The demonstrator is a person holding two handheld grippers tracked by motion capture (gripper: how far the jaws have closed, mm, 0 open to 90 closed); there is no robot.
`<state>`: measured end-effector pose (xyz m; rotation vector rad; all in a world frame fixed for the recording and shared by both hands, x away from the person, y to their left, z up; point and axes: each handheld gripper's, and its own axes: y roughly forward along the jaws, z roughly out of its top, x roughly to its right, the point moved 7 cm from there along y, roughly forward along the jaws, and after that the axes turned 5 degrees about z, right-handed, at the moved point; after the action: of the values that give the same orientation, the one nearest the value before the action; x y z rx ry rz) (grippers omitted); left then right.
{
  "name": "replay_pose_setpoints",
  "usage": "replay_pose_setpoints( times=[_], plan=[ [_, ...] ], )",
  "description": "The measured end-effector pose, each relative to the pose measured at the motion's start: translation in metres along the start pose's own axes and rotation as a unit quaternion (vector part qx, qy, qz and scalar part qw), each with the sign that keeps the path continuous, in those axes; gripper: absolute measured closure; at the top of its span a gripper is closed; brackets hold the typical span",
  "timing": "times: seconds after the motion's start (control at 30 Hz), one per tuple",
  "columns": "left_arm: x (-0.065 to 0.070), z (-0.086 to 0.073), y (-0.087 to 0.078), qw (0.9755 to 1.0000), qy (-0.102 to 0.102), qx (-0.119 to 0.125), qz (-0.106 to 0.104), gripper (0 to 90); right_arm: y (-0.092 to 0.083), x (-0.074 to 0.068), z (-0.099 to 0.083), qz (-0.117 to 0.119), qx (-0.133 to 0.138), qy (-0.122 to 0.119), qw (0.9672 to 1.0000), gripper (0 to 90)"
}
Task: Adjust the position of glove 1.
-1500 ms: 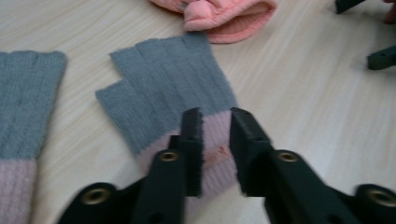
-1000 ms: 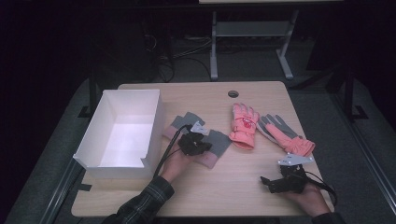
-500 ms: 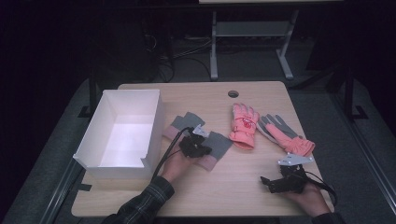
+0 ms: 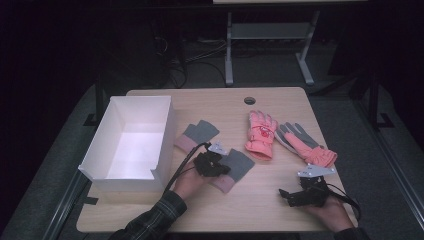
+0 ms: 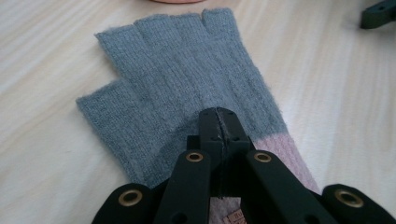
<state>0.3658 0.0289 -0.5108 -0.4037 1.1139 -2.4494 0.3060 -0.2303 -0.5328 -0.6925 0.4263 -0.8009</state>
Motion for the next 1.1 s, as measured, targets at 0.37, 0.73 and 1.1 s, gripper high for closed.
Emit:
replay_pose_setpoints(
  times=[0.37, 0.73, 1.1],
  plan=[
    [0.031, 0.007, 0.009, 0.9989, 0.033, 0.000, -0.033, 89.8, 0.000, 0.000, 0.000, 0.000, 0.001, 0.001, 1.0000, 1.1],
    [0.057, 0.012, 0.017, 0.9960, 0.061, 0.002, -0.065, 89.8, 0.000, 0.000, 0.000, -0.001, 0.000, 0.003, 1.0000, 1.0],
    [0.068, 0.015, 0.021, 0.9945, 0.072, 0.004, -0.076, 89.8, 0.000, 0.001, 0.000, -0.001, 0.001, 0.001, 1.0000, 1.1]
  ],
)
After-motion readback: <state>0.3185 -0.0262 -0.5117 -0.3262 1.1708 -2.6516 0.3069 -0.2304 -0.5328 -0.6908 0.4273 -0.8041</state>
